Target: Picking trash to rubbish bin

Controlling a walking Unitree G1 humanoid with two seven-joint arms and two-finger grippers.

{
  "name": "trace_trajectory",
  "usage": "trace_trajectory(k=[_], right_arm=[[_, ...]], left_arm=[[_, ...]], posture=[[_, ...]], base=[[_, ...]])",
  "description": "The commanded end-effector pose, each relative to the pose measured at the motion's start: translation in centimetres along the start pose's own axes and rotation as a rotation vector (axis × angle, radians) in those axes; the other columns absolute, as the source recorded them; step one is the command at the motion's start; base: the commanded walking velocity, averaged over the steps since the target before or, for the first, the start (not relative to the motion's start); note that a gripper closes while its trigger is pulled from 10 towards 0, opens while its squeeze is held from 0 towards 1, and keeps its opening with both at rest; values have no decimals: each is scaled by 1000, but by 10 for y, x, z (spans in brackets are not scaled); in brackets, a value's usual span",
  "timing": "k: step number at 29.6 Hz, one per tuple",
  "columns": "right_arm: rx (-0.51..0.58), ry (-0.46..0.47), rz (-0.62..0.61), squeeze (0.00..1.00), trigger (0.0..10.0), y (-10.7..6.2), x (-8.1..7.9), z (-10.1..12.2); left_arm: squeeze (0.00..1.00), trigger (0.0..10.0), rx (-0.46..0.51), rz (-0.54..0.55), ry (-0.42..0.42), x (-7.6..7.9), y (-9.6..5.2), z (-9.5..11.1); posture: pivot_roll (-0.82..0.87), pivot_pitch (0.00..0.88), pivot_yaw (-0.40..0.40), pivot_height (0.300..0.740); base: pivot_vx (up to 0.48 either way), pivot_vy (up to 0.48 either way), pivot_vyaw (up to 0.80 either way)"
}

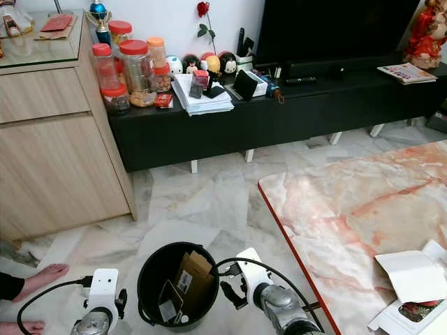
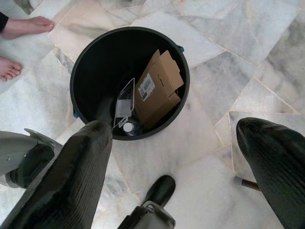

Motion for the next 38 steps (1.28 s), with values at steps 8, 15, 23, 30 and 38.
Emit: trace_trajectory(k=[8,15,23,30,38], right_arm=[[6,21,-11,0,10000,0,2,2],[7,22,-9,0,10000,0,1,2],[4,19,-4,0,10000,0,0,1],[4,20,-5,0,10000,0,0,0],[5,19,-3,0,10000,0,0,1]], left_arm=[[0,10000,-15,-14,-2,3,0,-3],[0,10000,-15,-13,-2,3,0,-3],[0,10000,-16,-16,1,3,-1,-4],[0,10000,-17,-19,1,3,-1,-4],[0,10000,-16,-17,-4,3,-1,-4]], posture=[[-41,0,-68,740],[-41,0,-68,740],[-41,0,-65,740],[-41,0,-65,740],[-38,0,-69,740]], base=[[0,0,0],[0,0,0],[0,0,0],[0,0,0],[0,0,0]])
Point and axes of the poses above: a point about 5 cm out from each wrist's last joint towards the gripper, its own y axis pointing out of the wrist towards the gripper, its own z axis along the axis of the wrist's last joint, x = y × z, the point moved 6 cm from there along y, pointing out of the wrist towards the gripper, and after that the axes turned 6 degrees about y, right-handed, at the moved point
